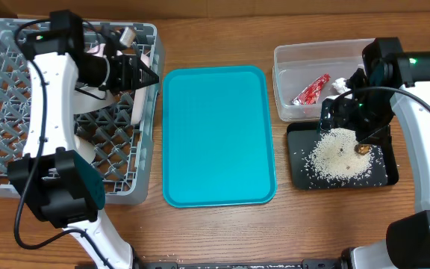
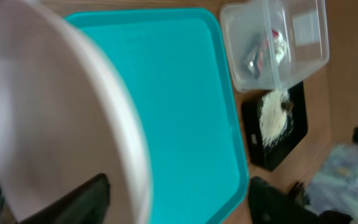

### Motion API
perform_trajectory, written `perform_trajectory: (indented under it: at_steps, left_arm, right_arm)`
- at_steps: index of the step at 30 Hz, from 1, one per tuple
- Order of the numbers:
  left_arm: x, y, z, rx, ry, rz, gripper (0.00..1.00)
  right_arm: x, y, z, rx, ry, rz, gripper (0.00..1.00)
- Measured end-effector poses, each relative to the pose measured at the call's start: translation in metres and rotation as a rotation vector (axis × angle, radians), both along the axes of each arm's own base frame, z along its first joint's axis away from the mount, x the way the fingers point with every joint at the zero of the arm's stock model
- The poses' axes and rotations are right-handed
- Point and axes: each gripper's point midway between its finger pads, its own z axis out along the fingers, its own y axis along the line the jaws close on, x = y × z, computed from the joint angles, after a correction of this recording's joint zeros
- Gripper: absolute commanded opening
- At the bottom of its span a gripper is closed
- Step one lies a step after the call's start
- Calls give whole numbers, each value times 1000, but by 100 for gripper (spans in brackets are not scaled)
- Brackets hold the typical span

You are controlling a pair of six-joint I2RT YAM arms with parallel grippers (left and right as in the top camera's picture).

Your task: Sort waste into correct bins and load items into the dishwasher

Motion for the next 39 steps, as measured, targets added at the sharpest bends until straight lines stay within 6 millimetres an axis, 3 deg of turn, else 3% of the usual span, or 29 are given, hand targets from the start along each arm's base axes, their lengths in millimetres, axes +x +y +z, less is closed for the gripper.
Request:
perform_trajectory:
  at_steps: [2,8,13,16,19,23,28,33,37,39]
  left_arm:
    - [0,13,0,-5,14,43,98]
    - [-12,40,28,85,-25,143,100]
    - [-38,60,59,310,-25,300,100]
    - [-62,68,59,420,65,382,100]
    - [-84,72,47,485,184,399,100]
    - [-102,77,38,535,280,407,100]
    - [-116,78,37,558,270,411,100]
    - [-139,72,55,552,52,455,100]
    - [-177,59,74,534,-260,450,100]
    - [-194,53,75,530,-358,446,100]
  right_arm:
    - [0,0,0,0,-1,0,100]
    - [6,1,0,6,-26,0,100]
    - [49,18,8,102,-211,27,100]
    - [73,28,15,125,-319,63,100]
    - [79,29,16,101,-348,83,100]
    - [75,23,13,62,-329,84,100]
    - [73,16,17,28,-361,76,100]
    - [57,11,36,8,-539,49,100]
    - [18,7,48,0,-727,33,100]
    - [2,4,52,-11,-791,26,100]
